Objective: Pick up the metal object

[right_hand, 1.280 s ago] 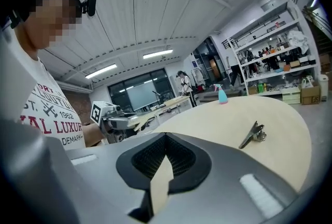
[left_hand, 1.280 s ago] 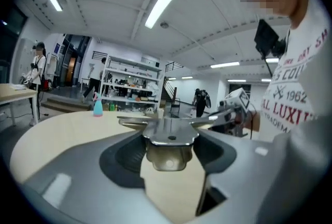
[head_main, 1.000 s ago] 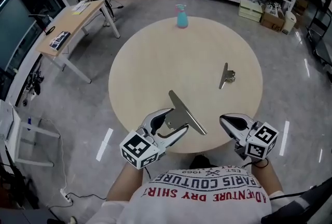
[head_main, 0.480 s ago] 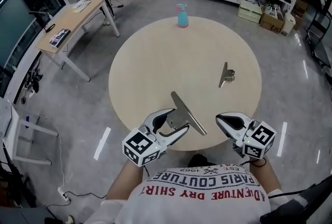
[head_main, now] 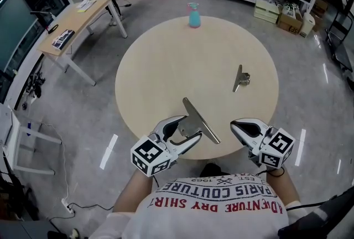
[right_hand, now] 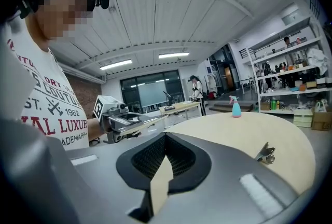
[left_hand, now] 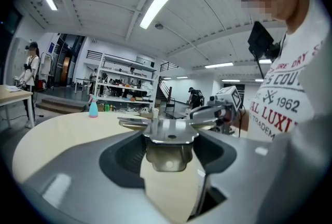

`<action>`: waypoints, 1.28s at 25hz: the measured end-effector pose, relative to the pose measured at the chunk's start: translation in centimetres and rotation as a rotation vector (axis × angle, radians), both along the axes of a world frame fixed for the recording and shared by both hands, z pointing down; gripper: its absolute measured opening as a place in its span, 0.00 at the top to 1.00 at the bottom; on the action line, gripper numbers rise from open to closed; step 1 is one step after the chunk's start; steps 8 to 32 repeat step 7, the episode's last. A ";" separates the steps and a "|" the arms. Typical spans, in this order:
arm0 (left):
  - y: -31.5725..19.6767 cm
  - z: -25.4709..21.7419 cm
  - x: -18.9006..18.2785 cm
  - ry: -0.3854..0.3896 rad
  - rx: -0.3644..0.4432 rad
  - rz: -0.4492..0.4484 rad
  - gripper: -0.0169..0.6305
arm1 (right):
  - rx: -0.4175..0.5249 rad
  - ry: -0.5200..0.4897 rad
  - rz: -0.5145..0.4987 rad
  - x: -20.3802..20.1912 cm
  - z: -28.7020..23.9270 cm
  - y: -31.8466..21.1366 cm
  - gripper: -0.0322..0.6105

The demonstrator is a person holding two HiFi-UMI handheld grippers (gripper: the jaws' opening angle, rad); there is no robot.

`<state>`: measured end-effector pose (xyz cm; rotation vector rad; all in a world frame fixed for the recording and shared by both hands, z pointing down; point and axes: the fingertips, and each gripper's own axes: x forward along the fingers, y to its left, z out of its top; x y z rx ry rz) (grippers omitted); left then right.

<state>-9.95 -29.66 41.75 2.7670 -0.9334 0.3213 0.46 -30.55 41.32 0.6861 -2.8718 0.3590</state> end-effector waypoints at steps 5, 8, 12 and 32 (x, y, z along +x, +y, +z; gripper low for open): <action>-0.2 0.5 0.2 -0.003 -0.007 0.003 0.54 | -0.002 0.006 0.003 0.0 0.5 -0.3 0.95; -0.2 0.6 0.2 -0.004 -0.009 0.004 0.54 | -0.003 0.012 0.004 -0.1 0.7 -0.4 0.95; -0.2 0.6 0.2 -0.004 -0.009 0.004 0.54 | -0.003 0.012 0.004 -0.1 0.7 -0.4 0.95; -0.2 0.6 0.2 -0.004 -0.009 0.004 0.54 | -0.003 0.012 0.004 -0.1 0.7 -0.4 0.95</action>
